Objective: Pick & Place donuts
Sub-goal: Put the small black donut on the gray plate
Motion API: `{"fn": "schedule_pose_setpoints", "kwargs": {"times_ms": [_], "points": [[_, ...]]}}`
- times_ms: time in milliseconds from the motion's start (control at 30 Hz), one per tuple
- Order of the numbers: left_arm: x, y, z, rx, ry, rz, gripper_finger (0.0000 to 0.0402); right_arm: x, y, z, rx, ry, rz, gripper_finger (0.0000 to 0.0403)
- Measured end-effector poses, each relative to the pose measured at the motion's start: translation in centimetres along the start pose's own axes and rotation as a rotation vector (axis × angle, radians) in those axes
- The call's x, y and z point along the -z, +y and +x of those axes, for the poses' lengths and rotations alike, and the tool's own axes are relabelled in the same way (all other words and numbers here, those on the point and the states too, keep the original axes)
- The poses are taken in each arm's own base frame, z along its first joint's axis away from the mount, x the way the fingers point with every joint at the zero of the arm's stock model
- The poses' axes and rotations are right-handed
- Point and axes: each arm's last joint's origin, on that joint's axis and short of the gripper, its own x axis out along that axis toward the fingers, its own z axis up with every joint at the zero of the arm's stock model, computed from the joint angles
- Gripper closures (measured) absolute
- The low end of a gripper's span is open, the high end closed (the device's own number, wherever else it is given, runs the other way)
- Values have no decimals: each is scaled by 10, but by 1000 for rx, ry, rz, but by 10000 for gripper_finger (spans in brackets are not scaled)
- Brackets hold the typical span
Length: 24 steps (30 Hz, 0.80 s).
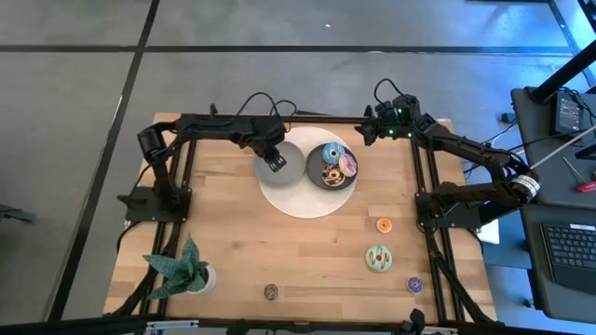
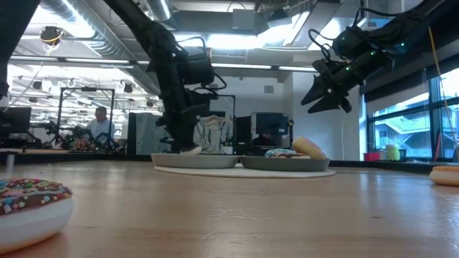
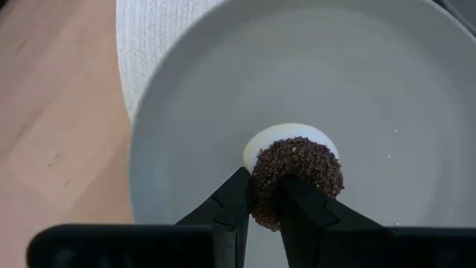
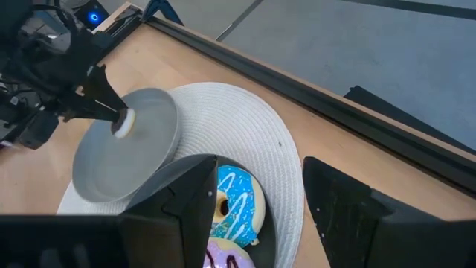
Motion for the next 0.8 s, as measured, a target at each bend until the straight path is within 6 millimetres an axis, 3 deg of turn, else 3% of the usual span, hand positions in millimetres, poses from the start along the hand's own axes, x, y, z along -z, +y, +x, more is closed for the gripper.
{"fn": "schedule_pose_setpoints", "kwargs": {"times_ms": [467,800], "points": [[-4,-2,-1,46,-34,-14,341,0,0,0,0,0,0,203],[-4,1,-1,-3,-38,-79,283,0,0,0,0,0,-1,203]]}}
